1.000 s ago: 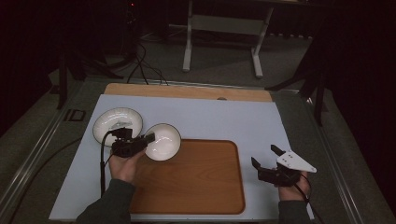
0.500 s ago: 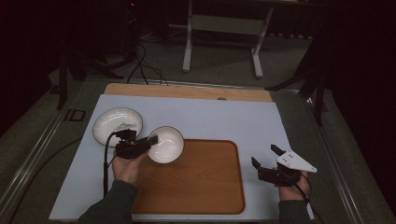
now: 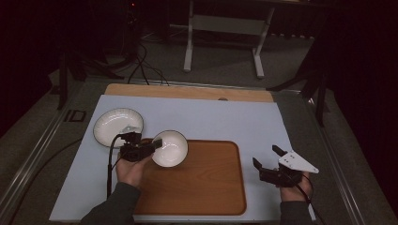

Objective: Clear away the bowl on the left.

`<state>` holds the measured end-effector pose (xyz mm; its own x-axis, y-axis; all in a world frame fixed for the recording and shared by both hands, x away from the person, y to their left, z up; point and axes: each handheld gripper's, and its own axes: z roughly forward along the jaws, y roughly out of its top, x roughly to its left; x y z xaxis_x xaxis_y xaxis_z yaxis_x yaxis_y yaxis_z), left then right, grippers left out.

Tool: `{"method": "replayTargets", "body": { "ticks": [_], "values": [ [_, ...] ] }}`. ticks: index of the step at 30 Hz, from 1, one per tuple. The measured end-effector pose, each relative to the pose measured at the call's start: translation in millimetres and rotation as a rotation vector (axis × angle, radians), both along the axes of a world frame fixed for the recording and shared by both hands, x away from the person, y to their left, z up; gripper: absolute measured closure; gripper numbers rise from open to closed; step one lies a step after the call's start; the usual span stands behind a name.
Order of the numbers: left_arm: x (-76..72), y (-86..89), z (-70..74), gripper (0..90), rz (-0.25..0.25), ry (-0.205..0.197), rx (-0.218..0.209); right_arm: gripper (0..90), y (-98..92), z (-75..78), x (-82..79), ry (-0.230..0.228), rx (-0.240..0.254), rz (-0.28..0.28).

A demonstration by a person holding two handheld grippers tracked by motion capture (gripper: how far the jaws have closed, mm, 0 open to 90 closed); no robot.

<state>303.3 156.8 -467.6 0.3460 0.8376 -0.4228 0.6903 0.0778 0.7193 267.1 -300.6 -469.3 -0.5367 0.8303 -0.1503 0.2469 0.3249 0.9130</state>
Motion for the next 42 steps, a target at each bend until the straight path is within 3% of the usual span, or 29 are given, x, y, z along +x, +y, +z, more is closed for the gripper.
{"method": "replayTargets", "body": {
  "ticks": [42],
  "values": [
    [-7.0, -31.8, -36.8, 80.0, -0.085, 0.128, 0.076, 14.5, -0.4, 0.1, -0.1, 0.001, 0.003, 0.002]
  ]
}}
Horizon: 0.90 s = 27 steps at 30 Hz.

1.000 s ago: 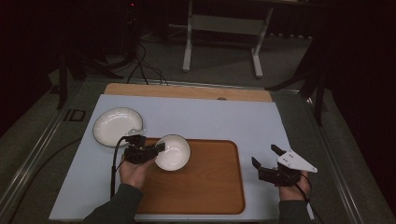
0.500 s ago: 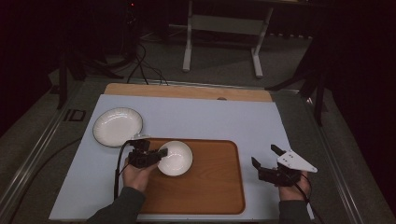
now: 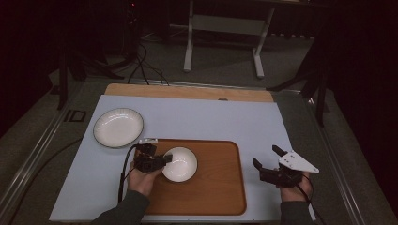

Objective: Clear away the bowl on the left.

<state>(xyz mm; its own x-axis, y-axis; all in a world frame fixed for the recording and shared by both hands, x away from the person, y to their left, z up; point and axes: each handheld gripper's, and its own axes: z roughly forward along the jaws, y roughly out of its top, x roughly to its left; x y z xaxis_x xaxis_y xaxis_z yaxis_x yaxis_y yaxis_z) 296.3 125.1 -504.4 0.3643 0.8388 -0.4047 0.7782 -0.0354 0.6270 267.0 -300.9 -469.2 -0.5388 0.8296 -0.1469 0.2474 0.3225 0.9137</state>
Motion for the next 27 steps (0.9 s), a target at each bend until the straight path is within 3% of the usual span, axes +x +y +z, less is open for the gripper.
{"method": "replayTargets", "body": {
  "ticks": [6, 18, 24, 27],
  "values": [
    [-0.4, -8.1, -6.9, 79.9, -0.019, 0.023, 0.027, 14.4, -0.2, 0.2, -0.1, -0.001, 0.001, 0.000],
    [2.9, -8.2, -12.5, 80.1, -0.013, 0.042, 0.027, 14.5, 0.7, -0.2, 0.0, -0.001, -0.004, 0.002],
    [4.0, -7.2, -13.5, 77.7, -0.022, 0.050, 0.020, 14.4, 0.5, -0.2, 0.1, 0.000, -0.004, 0.002],
    [3.4, -5.9, -11.7, 71.6, -0.021, 0.047, 0.019, 14.5, 0.2, 0.1, -0.2, -0.002, -0.003, 0.001]
  ]
}}
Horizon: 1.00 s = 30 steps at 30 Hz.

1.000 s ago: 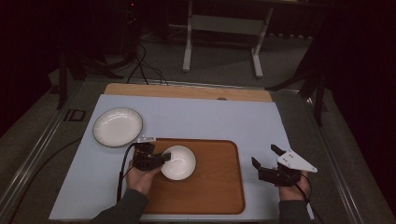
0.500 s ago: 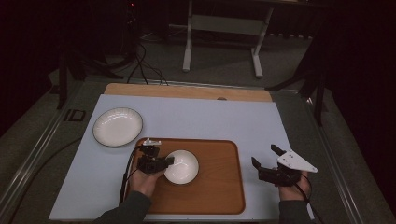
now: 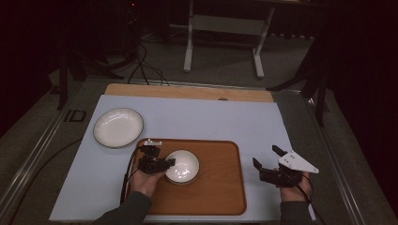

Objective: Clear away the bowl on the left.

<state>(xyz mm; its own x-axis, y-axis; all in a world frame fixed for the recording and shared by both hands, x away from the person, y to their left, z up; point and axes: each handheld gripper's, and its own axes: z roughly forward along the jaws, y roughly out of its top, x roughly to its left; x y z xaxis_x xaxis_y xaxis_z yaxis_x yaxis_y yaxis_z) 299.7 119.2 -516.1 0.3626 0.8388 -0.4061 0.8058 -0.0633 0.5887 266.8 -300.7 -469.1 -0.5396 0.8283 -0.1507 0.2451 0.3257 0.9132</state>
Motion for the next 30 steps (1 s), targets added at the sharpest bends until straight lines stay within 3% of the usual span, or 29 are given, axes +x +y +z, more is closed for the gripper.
{"method": "replayTargets", "body": {
  "ticks": [13, 14, 20, 23, 30],
  "values": [
    [-5.8, 14.0, 25.8, 49.7, 0.024, -0.113, 0.057, 14.5, -0.8, 0.5, -0.2, -0.003, 0.003, -0.002],
    [-5.8, 14.0, 25.8, 49.2, 0.024, -0.113, 0.057, 14.5, -0.8, 0.5, -0.2, -0.003, 0.003, -0.002],
    [-11.0, 28.7, 42.0, 45.3, 0.039, -0.206, 0.079, 14.5, -1.0, 0.5, -0.2, -0.003, 0.004, -0.001],
    [-12.3, 38.4, 46.5, 43.7, 0.057, -0.230, 0.073, 14.5, -1.1, 0.5, -0.2, -0.003, 0.004, -0.001],
    [-15.7, 62.4, 54.7, 41.7, 0.086, -0.277, 0.110, 14.4, -1.2, 0.5, -0.1, -0.002, 0.004, -0.001]
  ]
}}
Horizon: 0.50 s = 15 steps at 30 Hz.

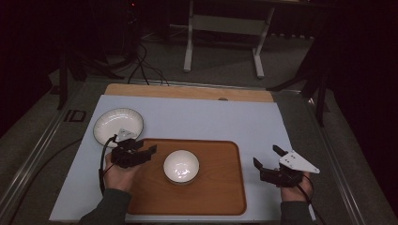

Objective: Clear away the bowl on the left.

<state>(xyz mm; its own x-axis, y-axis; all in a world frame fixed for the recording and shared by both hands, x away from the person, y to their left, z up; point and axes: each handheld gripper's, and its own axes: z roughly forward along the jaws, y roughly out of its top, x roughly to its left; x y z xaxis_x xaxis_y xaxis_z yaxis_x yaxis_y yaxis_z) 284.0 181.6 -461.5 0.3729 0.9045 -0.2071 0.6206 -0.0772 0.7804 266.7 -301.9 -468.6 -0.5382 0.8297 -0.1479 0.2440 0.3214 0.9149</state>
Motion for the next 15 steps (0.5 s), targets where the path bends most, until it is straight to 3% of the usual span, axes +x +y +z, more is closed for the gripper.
{"method": "replayTargets", "body": {
  "ticks": [8, 15],
  "values": [
    [-3.8, 30.0, 3.9, 40.0, 0.044, -0.077, 0.028, 14.4, -0.1, -0.1, 0.1, 0.003, 0.001, 0.001],
    [-9.2, 52.3, 2.2, 36.5, 0.046, -0.152, 0.037, 14.5, 0.0, -0.5, 0.6, 0.008, -0.001, 0.003]
  ]
}}
